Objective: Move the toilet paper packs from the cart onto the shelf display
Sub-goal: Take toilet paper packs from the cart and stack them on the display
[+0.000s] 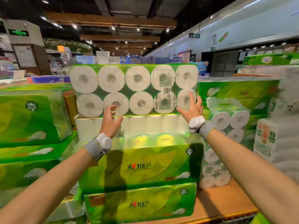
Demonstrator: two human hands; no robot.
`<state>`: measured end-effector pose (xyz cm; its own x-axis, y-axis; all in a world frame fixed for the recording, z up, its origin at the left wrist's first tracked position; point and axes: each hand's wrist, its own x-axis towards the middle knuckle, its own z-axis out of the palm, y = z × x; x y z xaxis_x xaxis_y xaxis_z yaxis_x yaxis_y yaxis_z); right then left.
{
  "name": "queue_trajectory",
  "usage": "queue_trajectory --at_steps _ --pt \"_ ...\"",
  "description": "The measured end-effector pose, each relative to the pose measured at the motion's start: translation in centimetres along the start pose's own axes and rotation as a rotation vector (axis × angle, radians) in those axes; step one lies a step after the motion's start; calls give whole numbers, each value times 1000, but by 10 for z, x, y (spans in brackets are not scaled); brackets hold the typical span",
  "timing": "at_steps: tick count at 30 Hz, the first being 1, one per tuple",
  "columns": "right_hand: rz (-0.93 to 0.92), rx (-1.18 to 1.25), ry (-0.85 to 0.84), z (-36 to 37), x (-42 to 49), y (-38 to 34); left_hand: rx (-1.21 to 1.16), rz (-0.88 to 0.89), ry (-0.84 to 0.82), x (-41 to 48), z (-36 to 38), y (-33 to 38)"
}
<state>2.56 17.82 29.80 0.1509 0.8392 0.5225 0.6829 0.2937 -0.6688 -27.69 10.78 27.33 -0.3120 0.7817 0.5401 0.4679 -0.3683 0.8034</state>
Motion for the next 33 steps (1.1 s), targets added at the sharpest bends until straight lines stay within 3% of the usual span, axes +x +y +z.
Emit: queue_trajectory --at_steps 5,8,14,19,25,33 --pt "46 -62 -78 -26 -61 66 -39 42 -315 -57 72 14" --pt "65 -74 -120 -32 -84 92 -56 57 -403 -75 94 16" --pt "257 -183 -223 -84 -173 189 -34 61 -713 -156 176 11" --pt "436 -274 -228 -125 -240 254 -16 75 -974 -222 240 8" --pt "510 -321 -232 -171 -299 313 44 39 -1232 -290 298 1" --pt "689 -406 -344 -199 -334 363 180 -2 -1308 -353 341 7"
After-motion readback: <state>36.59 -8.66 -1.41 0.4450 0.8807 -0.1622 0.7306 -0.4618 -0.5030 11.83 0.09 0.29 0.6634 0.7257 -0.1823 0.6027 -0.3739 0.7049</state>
